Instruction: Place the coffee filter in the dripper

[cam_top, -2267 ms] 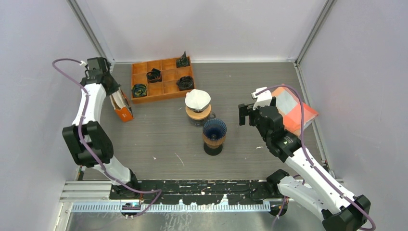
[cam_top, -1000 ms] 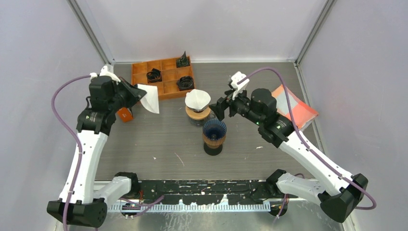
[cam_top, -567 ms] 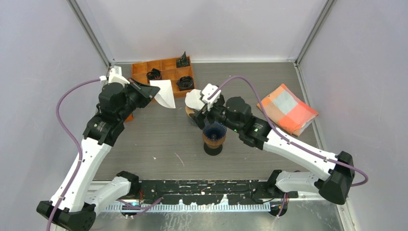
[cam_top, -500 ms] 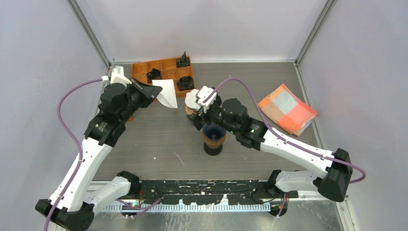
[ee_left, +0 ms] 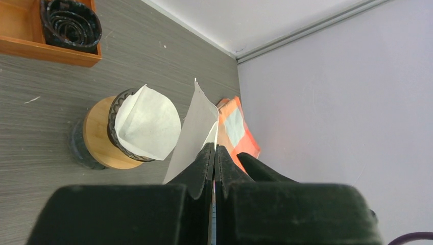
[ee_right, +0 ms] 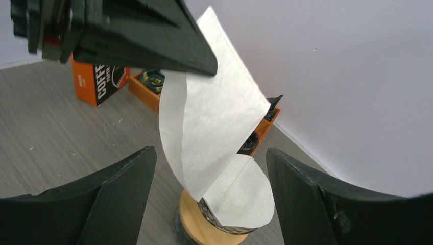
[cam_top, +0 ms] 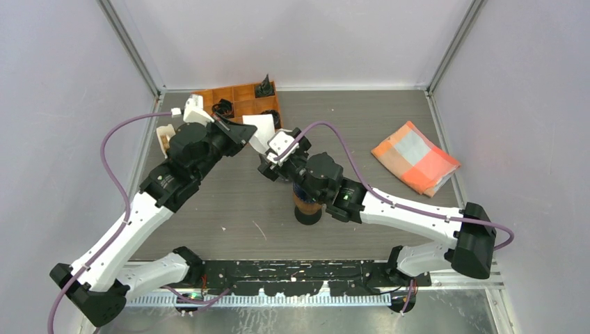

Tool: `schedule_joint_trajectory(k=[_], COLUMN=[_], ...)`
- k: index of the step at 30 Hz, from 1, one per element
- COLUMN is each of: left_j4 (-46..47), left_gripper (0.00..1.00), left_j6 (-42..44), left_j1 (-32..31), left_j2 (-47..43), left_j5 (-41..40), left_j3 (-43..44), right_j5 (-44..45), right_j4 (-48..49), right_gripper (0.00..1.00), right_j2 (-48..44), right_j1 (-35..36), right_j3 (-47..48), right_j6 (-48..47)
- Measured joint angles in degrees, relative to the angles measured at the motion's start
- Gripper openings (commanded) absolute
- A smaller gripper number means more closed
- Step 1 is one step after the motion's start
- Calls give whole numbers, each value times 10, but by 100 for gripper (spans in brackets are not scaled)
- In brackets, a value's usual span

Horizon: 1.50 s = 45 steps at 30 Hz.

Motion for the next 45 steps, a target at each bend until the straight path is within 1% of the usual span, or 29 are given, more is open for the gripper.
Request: schedule_joint_trajectory(k=[7, 12, 26, 31, 34, 35, 36, 38, 39, 41, 42, 43, 44, 45], left_j4=[7, 12, 17, 17, 17, 17, 17, 17, 18, 19, 19, 20, 21, 21], left_gripper=[0, 0, 0, 0, 0, 0, 0, 0, 0, 0, 0, 12, 17, 20], left_j6=[3, 5, 5, 5, 5, 5, 5, 5, 5, 5, 5, 6, 8, 13], left_j1=[-32, -45, -63, -65, -66, -66, -66, -66, -66, -66, -66, -66, -66, -66], left_j2=[20, 26, 33, 33, 33, 33, 33, 33, 33, 33, 33, 33, 32, 32], left_j5=[-20, -29, -33, -35, -36, -35, -35, -35, -35, -35, -34, -33, -33, -32], left_j3=[2, 7, 10, 10, 10, 10, 10, 10, 10, 10, 10, 10, 10, 10], right_j5=[53, 83, 128, 148, 154, 155, 156, 158, 158, 158, 158, 158, 158, 157], right_j4=[54, 73, 102, 105, 104, 104, 103, 102, 100, 92, 89, 86, 82, 77], right_gripper=[80, 73, 58, 44, 31, 26, 22, 11, 7, 1, 1, 1, 1, 1], right_j2=[14, 23, 41, 49, 49, 49, 49, 49, 48, 44, 42, 40, 38, 35], right_j1=[5, 5, 12, 19, 20, 20, 20, 20, 20, 20, 20, 20, 20, 20], right_j3=[2, 2, 2, -6, -14, -15, -15, -15, -15, -15, -15, -15, -15, -15], right_j6=[-21, -32, -59, -75, -78, -78, -77, -77, -77, -75, -72, -71, -68, -65])
